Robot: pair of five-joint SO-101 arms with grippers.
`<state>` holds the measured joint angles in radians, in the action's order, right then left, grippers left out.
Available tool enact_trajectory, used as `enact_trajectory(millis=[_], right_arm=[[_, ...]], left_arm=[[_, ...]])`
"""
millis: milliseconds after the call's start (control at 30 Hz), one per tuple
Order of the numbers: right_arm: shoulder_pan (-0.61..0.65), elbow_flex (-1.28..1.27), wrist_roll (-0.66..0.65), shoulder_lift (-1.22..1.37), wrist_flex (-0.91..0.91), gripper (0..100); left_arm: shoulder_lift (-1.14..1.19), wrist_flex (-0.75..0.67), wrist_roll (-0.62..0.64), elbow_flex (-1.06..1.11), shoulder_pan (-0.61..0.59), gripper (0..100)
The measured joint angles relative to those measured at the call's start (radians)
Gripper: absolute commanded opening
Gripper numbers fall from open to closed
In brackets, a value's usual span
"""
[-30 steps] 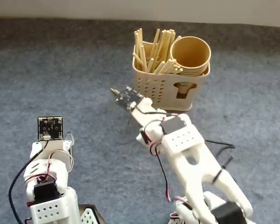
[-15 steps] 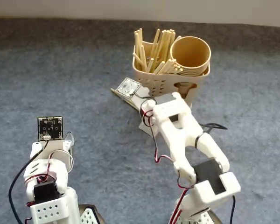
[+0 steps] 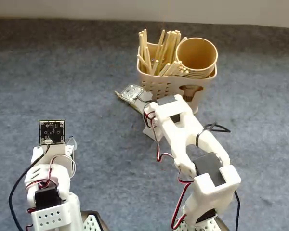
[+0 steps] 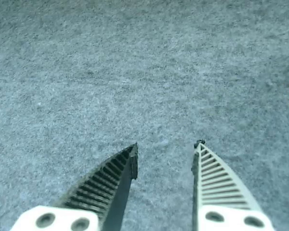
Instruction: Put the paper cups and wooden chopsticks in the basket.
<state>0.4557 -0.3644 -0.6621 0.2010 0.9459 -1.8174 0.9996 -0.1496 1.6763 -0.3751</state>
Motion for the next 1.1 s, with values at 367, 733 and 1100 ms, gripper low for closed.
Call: enact_trajectory(millis=[367, 733, 1100], right_arm=[[0.017, 0.0, 0.0, 0.0, 0.011, 5.4], [0.086, 0.002, 0.002, 0.0, 0.158, 5.1], [0.11, 0.002, -0.002, 0.0, 0.238, 3.0]], left_arm=[[0.0, 0.0, 0.0, 0.0, 0.0, 19], [0.0, 0.0, 0.0, 0.0, 0.0, 19], [0.0, 0.0, 0.0, 0.0, 0.0, 19]])
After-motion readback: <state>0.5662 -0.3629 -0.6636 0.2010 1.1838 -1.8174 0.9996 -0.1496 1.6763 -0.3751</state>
